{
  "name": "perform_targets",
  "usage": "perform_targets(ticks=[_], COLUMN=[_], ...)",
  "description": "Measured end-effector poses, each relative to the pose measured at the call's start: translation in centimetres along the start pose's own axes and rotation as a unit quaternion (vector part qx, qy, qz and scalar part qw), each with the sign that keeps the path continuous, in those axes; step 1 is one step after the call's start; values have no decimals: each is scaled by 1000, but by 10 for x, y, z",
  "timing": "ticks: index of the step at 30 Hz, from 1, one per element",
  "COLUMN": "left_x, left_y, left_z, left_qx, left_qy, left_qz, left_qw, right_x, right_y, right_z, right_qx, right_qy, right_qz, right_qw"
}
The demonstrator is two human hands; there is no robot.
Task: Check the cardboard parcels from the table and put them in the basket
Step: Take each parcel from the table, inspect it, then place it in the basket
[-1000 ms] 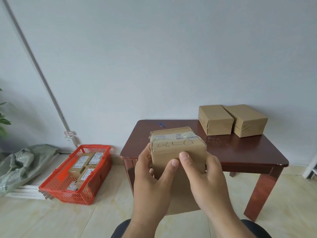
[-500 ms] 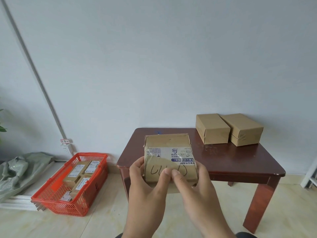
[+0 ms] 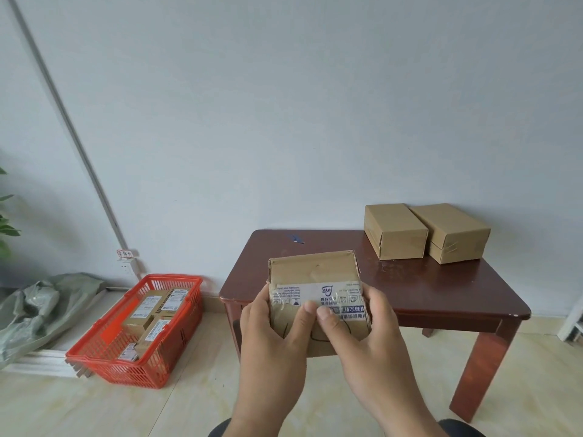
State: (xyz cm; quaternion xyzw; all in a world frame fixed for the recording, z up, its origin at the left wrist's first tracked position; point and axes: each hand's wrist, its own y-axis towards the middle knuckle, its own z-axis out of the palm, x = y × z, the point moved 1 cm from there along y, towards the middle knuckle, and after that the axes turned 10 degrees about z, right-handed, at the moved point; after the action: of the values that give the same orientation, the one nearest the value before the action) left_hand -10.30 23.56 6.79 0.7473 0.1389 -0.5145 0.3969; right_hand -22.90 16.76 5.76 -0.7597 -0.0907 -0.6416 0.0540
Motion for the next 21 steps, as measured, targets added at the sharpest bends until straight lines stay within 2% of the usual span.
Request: perform_targets(ticks=[6, 11, 14, 21], left_x=[4, -2, -6, 3], left_y=[-14, -4, 0, -19], left_z=[5, -2, -4, 6], left_qx=[-10, -25, -16, 12], left_qy=[32, -28, -35, -8], left_qz=[14, -59, -64, -28], left_qw=[999, 998, 997, 1000], right_x=[4, 0, -2, 6], right_y=[11, -3, -9, 7], right_z=[0, 2, 4, 2], right_qx=[-34, -16, -27, -50], right_qy=[2, -26, -41, -11], right_qz=[36, 0, -12, 66], right_qw=[999, 1000, 999, 996])
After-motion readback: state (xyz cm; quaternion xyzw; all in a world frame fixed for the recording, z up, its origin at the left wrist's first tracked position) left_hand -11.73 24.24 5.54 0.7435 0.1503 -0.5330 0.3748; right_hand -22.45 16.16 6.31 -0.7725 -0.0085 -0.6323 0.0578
